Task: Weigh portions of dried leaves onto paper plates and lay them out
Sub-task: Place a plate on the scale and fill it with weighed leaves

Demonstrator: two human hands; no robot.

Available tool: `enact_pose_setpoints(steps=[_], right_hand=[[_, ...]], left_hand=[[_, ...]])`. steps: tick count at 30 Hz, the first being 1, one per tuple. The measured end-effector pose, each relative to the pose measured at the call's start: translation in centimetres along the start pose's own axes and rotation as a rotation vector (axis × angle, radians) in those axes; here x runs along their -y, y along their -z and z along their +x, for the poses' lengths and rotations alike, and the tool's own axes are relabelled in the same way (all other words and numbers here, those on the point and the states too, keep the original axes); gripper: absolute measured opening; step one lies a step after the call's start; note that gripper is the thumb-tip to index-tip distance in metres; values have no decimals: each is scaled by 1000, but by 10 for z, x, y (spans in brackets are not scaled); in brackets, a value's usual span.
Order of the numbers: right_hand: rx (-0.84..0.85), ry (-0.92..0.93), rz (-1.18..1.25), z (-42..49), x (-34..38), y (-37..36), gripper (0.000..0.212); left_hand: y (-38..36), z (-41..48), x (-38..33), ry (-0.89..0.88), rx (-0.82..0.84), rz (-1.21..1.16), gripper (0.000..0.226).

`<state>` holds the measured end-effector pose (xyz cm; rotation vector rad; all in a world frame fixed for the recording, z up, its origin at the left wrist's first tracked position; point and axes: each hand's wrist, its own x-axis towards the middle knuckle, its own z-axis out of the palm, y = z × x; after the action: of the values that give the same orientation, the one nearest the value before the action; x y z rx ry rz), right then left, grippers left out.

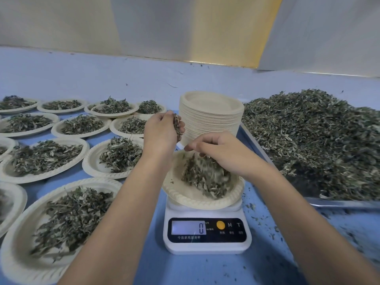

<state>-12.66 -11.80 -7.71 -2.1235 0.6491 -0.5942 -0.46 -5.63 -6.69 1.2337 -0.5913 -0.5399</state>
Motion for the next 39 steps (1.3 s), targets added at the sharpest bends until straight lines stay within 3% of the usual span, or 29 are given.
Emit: enact_pose_setpoints(steps=[7,23,28,35,39], right_hand=[[-105,60,71,3,-6,4,36],[-261,157,230,5,1,-5,28],[-305,187,115,6,1,-13,40],[-372,193,193,7,-1,-15,43],[-443,198,209,8,-3,-14,37]], left_hand=[[1,-1,-1,4,-1,-4,30],[-11,-8,0,110,56,-23,28],[-20,-14,6,57,74,84,27],[-28,-19,7,-14,88,191,32],[-27,-20,4,-1,143,120,33]])
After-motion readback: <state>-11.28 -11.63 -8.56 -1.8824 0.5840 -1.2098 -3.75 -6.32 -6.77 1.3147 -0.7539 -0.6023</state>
